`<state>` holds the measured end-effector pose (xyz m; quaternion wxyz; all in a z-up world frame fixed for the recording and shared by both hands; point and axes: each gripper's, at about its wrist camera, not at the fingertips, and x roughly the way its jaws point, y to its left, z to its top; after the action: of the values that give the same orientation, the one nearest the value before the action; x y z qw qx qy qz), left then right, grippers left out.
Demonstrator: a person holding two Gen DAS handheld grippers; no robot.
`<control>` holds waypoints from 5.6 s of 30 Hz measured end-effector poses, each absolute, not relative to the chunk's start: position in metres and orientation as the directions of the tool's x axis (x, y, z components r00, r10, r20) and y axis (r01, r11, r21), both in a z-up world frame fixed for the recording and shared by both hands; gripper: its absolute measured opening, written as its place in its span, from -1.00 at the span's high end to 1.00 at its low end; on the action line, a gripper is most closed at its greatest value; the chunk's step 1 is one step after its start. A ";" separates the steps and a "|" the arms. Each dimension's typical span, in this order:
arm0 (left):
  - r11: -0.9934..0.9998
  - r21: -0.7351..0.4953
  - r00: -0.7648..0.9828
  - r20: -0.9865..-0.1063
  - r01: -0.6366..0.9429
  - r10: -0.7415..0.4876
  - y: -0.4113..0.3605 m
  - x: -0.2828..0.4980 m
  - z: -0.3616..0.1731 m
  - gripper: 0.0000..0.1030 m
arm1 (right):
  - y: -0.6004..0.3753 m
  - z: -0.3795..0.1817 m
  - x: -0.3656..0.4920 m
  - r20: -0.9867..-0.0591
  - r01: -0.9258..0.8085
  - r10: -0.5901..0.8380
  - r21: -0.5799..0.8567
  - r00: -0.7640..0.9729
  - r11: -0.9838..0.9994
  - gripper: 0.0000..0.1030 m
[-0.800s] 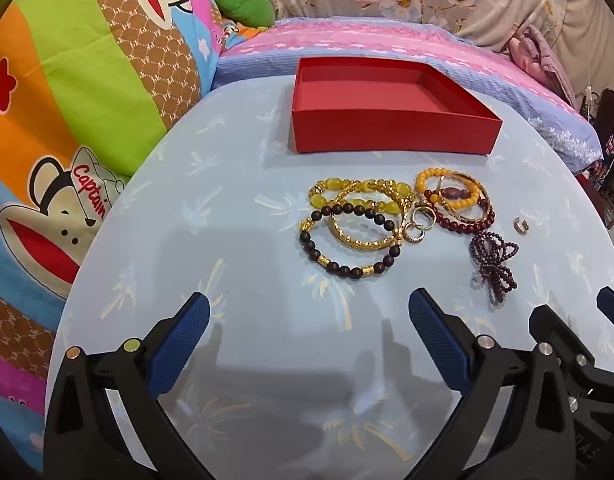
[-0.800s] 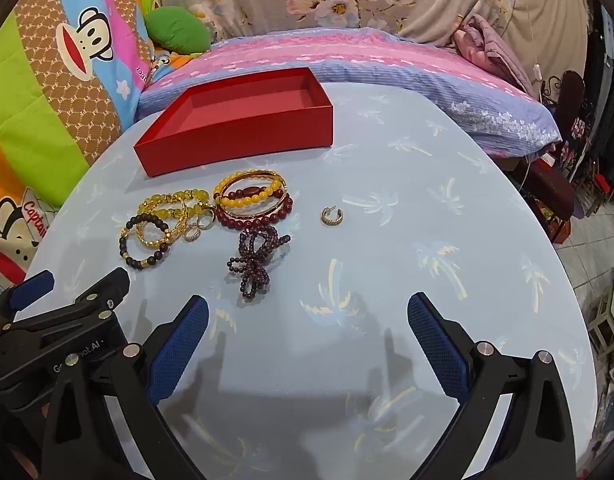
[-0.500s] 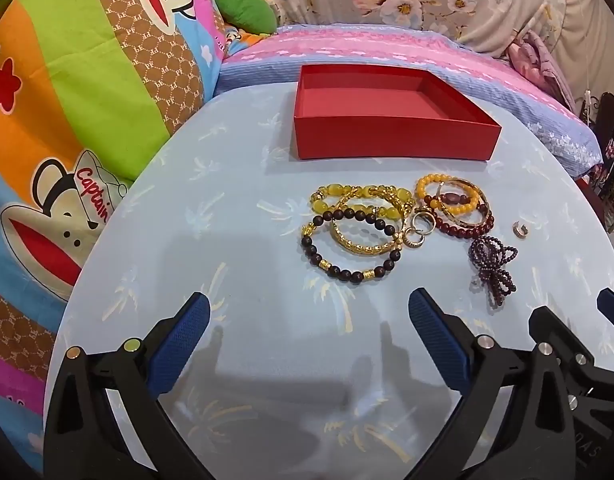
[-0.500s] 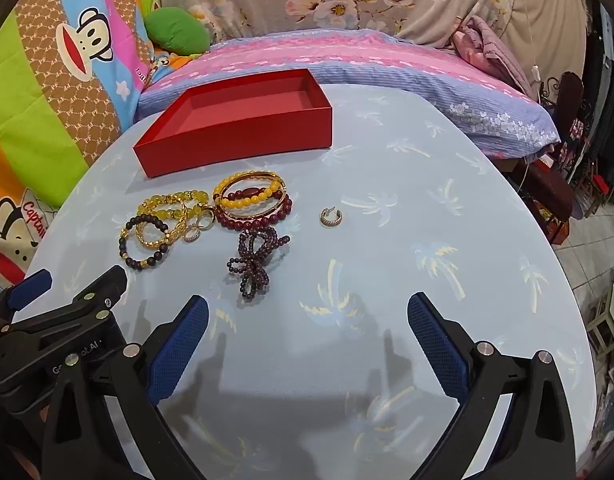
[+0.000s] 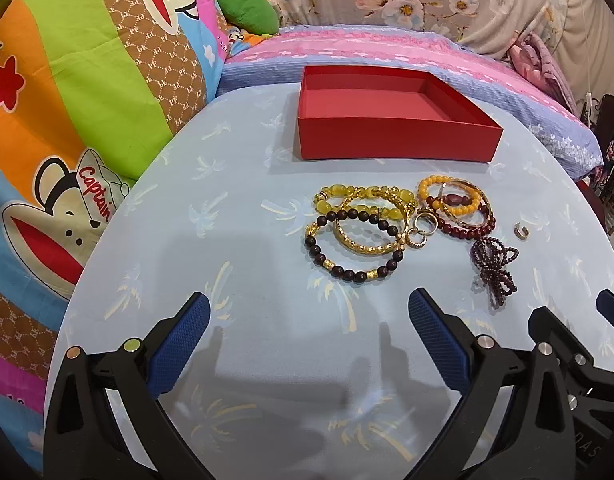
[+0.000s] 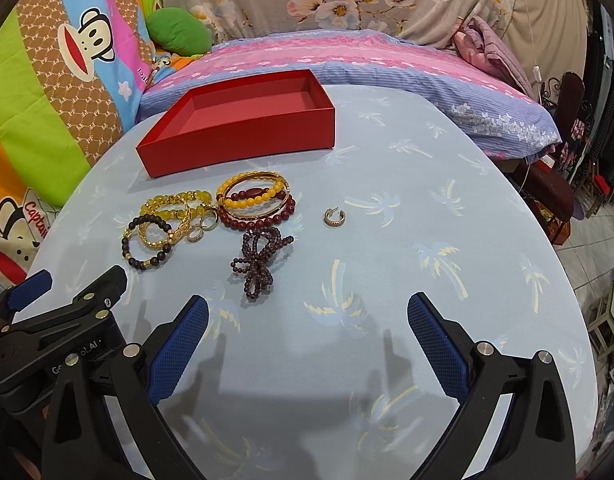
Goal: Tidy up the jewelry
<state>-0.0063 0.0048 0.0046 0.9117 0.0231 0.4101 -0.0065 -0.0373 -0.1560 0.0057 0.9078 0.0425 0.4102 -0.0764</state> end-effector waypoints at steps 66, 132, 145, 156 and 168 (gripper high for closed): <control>0.999 0.029 0.661 -0.750 0.028 0.003 0.004 -0.006 0.001 -0.84 | -0.153 0.008 -0.039 -0.749 0.167 -0.100 0.015 0.655 0.986 -0.87; 0.985 -0.117 0.578 -0.798 0.127 -0.169 0.024 0.053 -0.010 0.85 | -0.155 -0.002 0.010 -0.798 0.063 0.039 0.096 0.601 0.993 0.82; 0.964 -0.153 0.633 -0.730 0.217 -0.259 0.018 0.077 0.068 0.85 | -0.166 0.060 0.050 -0.730 -0.008 0.111 0.144 0.675 0.990 0.90; 0.957 -0.151 0.695 -0.661 0.247 -0.284 0.001 0.173 0.111 0.85 | -0.180 0.097 0.148 -0.673 -0.039 0.138 0.161 0.726 0.986 0.93; 0.962 -0.142 0.657 -0.707 0.232 -0.262 -0.020 0.303 0.080 0.85 | -0.183 0.079 0.297 -0.698 -0.039 0.178 0.210 0.694 0.977 0.93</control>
<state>0.3025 -0.0201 0.0796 0.9099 -0.0196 0.3915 -0.1357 0.2968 -0.1831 0.0795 0.9159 0.0899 0.3868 0.0591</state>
